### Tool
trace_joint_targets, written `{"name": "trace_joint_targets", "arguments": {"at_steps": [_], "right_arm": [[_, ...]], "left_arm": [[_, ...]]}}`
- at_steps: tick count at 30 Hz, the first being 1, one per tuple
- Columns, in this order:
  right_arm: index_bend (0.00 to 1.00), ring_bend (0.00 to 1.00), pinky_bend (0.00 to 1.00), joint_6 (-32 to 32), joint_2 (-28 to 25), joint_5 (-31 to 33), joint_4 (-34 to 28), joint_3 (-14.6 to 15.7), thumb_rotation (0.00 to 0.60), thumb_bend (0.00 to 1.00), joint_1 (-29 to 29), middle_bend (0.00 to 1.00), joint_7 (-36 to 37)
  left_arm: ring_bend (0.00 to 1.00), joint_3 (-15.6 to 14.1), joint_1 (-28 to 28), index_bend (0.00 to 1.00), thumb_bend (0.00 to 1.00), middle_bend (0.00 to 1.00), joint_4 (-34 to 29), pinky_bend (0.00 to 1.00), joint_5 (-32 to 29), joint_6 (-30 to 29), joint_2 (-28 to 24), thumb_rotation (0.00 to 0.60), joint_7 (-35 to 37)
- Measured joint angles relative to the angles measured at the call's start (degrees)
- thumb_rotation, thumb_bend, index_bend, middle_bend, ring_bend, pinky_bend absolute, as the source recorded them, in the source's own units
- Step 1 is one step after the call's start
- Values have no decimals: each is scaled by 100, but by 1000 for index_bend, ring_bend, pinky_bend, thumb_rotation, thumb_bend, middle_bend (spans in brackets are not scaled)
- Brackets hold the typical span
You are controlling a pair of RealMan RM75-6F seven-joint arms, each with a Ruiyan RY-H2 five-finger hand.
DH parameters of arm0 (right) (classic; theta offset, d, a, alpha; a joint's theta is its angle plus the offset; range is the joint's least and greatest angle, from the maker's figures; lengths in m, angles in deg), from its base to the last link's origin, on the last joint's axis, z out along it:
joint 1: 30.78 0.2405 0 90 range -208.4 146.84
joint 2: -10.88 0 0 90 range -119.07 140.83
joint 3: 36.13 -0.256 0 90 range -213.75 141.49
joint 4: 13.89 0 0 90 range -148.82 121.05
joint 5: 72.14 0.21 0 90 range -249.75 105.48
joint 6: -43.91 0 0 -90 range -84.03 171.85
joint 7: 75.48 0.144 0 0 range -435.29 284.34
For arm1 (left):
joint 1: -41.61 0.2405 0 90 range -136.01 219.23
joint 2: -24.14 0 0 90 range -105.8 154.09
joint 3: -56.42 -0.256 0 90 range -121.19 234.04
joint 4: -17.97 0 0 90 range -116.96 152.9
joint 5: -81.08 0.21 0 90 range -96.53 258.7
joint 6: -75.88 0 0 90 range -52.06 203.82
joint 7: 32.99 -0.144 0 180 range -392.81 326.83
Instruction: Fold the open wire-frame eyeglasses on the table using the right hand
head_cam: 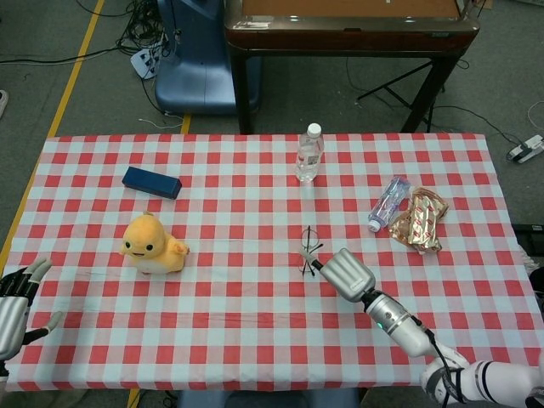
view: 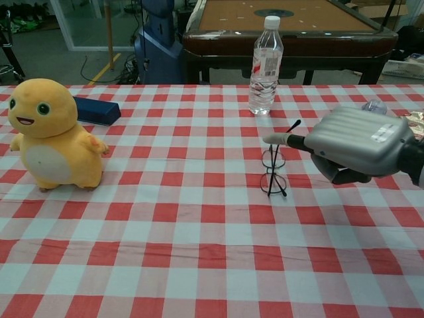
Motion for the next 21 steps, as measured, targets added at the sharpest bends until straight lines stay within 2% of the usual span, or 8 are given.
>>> {"name": "trace_joint_targets", "arguments": {"at_steps": [7,14,21], "right_arm": [[0,960,963,372,380,226,675,-92,600,1000,131,1000,166],[0,960,963,732,830,470,1418,-191,600,1000,240,1000,631],[0,960,963,889,1156,568,1864,-277,600,1000,309,1000,1056]], "left_arm": [[142,2,-1,108,260,96,-13,138,6,0,-5,600,-20],[142,-3,20,108,260,97,-3,139,-27,3,-17,600,-24],[142,10,24,108,260,97,4,138,-39,-4,-25,600,-18]]}}
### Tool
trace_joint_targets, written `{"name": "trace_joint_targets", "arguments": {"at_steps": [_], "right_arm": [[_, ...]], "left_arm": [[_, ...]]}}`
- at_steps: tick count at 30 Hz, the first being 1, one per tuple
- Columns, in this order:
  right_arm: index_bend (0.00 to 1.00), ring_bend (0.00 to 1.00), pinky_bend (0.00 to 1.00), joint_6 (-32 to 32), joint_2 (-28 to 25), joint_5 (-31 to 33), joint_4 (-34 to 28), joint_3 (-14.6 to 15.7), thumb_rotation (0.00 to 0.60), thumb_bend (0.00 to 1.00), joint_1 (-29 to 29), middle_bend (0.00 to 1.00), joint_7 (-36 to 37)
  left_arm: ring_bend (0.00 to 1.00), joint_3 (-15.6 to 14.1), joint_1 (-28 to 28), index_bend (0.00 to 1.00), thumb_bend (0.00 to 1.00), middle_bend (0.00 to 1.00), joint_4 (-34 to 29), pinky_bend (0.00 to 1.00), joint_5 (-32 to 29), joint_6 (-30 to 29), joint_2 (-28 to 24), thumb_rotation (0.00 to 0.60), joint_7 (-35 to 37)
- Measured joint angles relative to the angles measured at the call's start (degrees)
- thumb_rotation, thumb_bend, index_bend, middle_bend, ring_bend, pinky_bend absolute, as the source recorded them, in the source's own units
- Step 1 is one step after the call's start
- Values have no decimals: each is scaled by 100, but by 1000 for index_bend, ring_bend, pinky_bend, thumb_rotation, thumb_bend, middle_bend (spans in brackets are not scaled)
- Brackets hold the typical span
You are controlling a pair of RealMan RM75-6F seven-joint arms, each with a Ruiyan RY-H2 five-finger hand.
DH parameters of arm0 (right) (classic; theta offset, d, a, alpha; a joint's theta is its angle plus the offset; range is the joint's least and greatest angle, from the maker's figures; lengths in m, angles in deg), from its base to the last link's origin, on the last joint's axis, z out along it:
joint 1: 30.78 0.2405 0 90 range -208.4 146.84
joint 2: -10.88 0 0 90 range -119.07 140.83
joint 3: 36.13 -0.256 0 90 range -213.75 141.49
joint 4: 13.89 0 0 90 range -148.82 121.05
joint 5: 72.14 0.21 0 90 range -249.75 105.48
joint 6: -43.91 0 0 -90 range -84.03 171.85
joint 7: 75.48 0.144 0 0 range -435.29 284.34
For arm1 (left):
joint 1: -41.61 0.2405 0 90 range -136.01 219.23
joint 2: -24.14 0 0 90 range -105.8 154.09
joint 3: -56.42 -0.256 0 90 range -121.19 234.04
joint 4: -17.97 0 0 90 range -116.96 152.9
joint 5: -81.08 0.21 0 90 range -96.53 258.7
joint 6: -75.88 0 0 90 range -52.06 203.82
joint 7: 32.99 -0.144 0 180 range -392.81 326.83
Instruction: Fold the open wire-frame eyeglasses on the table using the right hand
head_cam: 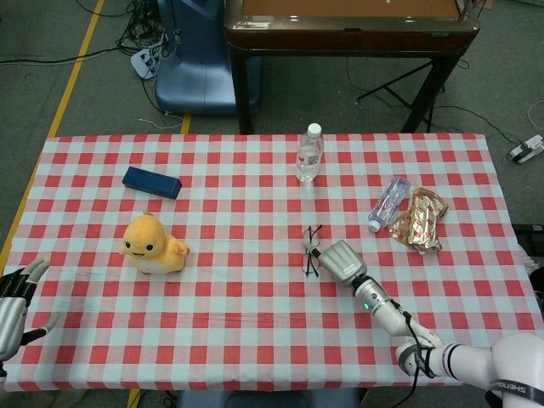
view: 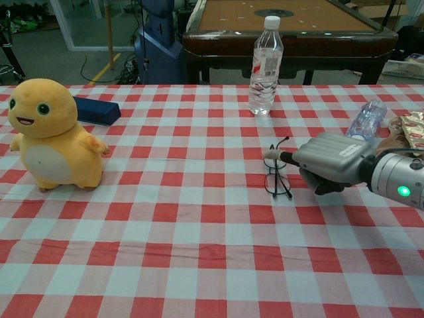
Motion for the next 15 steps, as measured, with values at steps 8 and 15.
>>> {"name": "trace_joint_targets", "arguments": {"at_steps": [8,15], "right_arm": [[0,960,963,49,221,-11,253,-33,600,1000,40,1000,299],[0,960,963,121,380,-22,452,-47,600,1000,81,1000,490]], "left_arm": [[142,1,-6,108,260,97,15,138,-3,18,4,600,3],[142,5,-6,108,260,96,22,138,-20,31,-1,600,5]]}}
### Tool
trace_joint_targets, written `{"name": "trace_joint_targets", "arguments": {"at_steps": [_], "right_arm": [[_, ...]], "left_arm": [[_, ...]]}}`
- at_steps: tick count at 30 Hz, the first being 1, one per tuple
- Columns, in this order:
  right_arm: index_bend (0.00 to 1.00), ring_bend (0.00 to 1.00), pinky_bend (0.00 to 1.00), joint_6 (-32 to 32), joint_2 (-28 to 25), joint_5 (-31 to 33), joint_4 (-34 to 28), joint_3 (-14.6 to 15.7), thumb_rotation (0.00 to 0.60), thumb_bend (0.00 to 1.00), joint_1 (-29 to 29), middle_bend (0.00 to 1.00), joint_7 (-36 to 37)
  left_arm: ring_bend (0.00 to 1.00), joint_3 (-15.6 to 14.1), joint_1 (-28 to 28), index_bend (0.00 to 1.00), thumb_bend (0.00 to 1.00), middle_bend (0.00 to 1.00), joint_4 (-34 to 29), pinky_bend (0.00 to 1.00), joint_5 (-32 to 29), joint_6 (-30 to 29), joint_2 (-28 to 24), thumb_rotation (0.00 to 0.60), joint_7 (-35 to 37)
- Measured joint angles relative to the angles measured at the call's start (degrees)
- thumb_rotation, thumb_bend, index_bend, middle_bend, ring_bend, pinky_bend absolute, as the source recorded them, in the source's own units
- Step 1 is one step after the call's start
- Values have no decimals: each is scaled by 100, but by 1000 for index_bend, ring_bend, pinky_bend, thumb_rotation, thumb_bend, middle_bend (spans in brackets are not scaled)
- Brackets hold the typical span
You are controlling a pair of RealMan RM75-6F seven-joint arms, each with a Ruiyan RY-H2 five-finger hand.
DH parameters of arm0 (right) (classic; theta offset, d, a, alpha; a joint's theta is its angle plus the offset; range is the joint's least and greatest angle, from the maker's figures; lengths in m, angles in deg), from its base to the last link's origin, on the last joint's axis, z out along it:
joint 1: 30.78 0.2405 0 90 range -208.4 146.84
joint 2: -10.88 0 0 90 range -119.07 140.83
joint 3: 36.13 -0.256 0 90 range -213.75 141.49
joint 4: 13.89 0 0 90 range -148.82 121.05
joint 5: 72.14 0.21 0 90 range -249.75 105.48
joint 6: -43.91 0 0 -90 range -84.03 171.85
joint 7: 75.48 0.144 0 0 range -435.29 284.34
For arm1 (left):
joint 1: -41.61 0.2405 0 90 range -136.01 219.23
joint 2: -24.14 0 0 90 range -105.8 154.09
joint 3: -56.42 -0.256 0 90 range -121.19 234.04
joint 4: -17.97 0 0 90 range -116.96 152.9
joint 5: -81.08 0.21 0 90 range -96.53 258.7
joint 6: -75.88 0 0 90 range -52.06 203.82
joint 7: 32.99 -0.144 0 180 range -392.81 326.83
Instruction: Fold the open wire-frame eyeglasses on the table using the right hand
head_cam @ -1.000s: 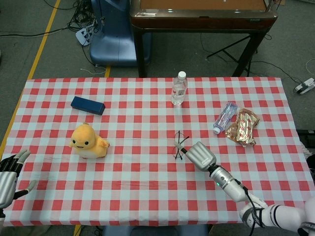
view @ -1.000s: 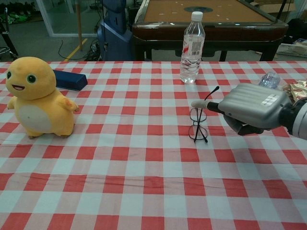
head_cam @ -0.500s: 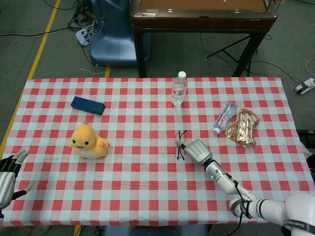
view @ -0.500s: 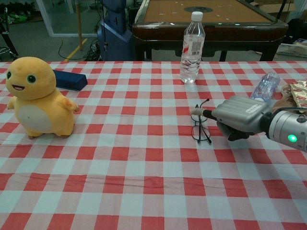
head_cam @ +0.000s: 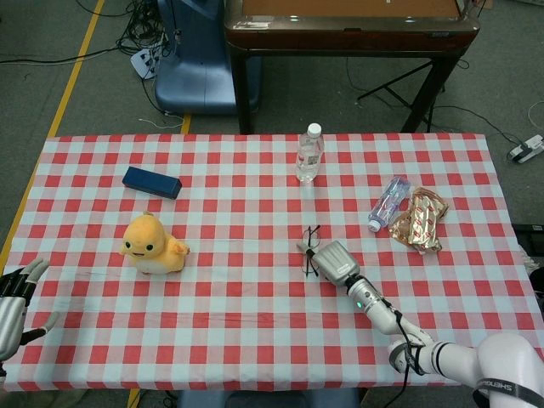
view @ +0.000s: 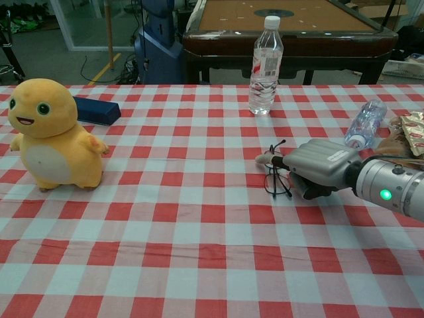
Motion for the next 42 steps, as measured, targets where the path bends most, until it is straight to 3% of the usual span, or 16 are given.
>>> {"name": "trace_joint_targets", "arguments": {"at_steps": [6,13,24,32,42], "right_arm": [[0,960,963,-285,-86,-131,-179,-38,600,1000,-49,1000,190],[0,960,963,-491,-415,-186,-848,-75,600,1000,-175,1000,656],[0,960,964,519,-1263,331,-2085,-268,600,1000,-230,1000,3283],[0,965,967,1403,-1635,416,-2239,-501,600,1000,-178,1000,5193],[0,972,972,2002,-1891,-54,-2204,-738,600,1000,-156,1000,7434]], "left_arm": [[143,14,-5,108,260,96,13,138,-2,-5,0,600,17],[143,5,-22,108,260,96,6,138,22,19,9,600,-2],[143,-1,-46,108,260,96,-30,138,55,37,15,600,-34],[143,9,-49,108,260,96,-41,138,37,40,5,600,-38],[143,4,-55,108,260,96,-67,138,58,34,12,600,-66]]}}
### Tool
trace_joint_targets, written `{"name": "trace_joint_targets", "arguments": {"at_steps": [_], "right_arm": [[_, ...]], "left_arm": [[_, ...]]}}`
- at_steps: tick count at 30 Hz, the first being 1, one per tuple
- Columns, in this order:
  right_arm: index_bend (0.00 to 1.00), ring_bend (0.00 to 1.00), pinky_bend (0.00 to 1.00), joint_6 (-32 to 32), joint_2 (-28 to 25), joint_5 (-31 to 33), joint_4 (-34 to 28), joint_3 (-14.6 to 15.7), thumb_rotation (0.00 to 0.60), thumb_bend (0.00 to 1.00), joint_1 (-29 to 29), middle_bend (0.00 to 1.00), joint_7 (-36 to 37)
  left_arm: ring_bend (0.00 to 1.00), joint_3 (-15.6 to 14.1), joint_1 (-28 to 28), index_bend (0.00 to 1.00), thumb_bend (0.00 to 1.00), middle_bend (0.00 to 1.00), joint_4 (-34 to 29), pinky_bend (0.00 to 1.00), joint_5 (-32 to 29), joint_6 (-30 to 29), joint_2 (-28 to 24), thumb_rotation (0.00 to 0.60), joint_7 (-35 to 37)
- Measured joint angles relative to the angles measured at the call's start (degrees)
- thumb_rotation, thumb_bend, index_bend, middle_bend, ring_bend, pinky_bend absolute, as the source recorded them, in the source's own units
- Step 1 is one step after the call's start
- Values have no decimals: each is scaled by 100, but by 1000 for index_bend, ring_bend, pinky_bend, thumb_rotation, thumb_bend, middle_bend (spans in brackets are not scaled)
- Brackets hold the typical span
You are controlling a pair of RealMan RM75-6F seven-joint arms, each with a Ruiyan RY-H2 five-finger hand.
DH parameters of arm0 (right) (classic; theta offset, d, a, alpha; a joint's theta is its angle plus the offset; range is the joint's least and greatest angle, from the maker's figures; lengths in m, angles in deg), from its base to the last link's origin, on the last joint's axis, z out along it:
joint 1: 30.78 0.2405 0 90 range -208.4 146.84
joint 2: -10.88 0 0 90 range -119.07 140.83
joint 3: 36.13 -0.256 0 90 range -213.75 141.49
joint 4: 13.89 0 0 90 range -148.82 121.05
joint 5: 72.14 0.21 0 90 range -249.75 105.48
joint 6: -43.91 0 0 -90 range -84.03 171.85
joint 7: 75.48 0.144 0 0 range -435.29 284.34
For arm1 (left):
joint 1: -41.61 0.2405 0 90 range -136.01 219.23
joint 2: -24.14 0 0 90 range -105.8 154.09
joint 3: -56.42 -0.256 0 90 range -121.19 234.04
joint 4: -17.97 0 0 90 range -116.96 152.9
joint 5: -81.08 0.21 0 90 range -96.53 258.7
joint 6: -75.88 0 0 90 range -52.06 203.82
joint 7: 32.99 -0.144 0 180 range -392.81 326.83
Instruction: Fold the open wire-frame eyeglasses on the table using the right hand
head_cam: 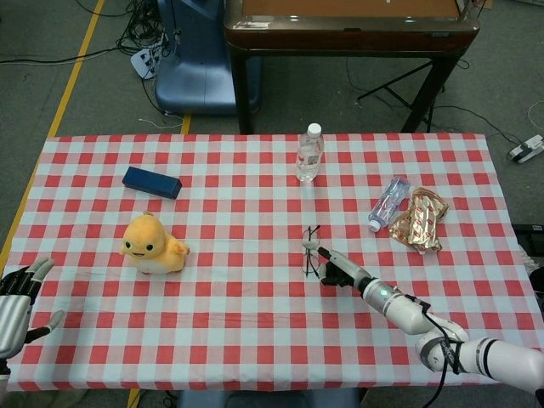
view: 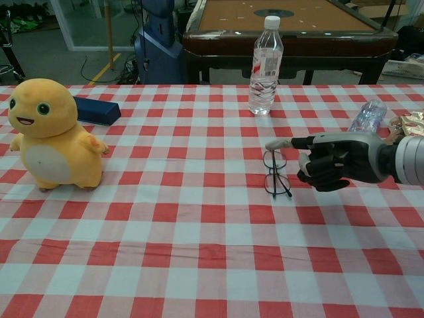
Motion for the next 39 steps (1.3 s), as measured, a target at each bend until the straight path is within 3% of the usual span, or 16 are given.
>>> {"name": "trace_joint_targets", "arguments": {"at_steps": [5,9,16,23,39], "right_arm": [[0,982,982,155,-66,-422,160,-26,600,1000,40,1000,1156],[0,992,989,177,-79,-870,433,110,600,1000,150,1000,1355],[0,995,989,164,-52,-1046,692,346,600,1000,347,1000,110],[0,995,989,223,43,-449,699,440,600,1000,481,1000,-981],[0,995,989,382,141,308,629,433,600,1000,583,1000,-1612]], "left_arm": [[143,-11,13,108,260,96,0,138,-8,-3,1,600,-6],[143,-10,12,108,260,97,-7,139,-3,-9,0,600,-17],[142,-10,10,108,260,96,-12,138,-4,-6,-1,600,-22],[142,-11,37,108,260,96,13,139,-40,-21,-18,600,18],[142,-8,40,108,260,96,36,139,-41,-22,-16,600,37]]}}
